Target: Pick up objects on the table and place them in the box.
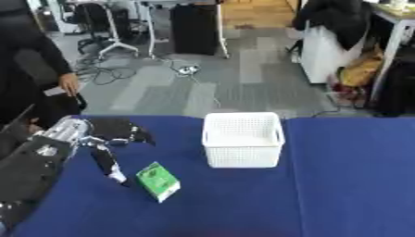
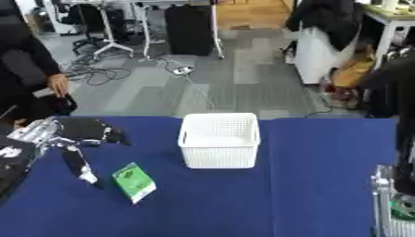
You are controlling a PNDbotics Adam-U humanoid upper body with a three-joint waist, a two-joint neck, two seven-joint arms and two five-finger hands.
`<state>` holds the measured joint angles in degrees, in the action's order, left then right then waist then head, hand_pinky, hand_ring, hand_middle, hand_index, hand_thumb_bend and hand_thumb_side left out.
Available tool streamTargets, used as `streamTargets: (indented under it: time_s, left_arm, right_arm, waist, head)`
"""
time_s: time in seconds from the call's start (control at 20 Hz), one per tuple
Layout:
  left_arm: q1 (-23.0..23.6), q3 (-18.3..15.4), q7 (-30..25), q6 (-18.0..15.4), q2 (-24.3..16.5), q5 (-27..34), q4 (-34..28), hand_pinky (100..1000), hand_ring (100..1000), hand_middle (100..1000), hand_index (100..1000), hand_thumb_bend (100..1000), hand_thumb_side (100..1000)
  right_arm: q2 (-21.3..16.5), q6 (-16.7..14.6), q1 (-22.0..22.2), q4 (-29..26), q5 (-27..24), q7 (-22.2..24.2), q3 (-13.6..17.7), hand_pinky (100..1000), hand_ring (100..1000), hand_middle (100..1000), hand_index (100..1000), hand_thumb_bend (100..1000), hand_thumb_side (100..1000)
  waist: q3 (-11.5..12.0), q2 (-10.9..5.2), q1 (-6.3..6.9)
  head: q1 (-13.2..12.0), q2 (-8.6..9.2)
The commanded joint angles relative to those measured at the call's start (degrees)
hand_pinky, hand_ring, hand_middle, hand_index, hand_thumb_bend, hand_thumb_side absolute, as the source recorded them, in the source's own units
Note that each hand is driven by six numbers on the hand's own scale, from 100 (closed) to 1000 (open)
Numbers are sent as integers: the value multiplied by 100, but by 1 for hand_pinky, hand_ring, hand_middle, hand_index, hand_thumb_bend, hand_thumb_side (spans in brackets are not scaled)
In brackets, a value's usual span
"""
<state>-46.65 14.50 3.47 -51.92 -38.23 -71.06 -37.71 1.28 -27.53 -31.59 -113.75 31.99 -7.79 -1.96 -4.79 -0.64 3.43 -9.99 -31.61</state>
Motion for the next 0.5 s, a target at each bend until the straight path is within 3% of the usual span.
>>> streamTargets:
  time_s: [0.05, 0.3, 0.5]
  left_arm:
    - [-97, 44, -154, -5, -80, 163, -125, 618, 702, 805, 935, 617, 810]
    - [-132, 263, -363, -5, 58, 83, -302, 645, 675, 794, 957, 524, 757]
    - [-127, 579, -425, -5, 128, -211, -632, 677, 690, 799, 951, 520, 731]
  right_arm:
    - [41, 177, -102, -84, 67, -179, 28, 100, 100, 100, 406, 182, 1000]
    - [59, 398, -111, -84, 165, -431, 3, 100, 100, 100, 407, 181, 1000]
    - [74, 418, -117, -84, 197, -448, -21, 100, 100, 100, 408, 180, 1000]
  waist:
    - [-2, -52, 2]
    - [-27, -46, 5]
    - [-48, -40, 11]
  head:
    - [78, 118]
    - [63, 141]
    - [43, 152]
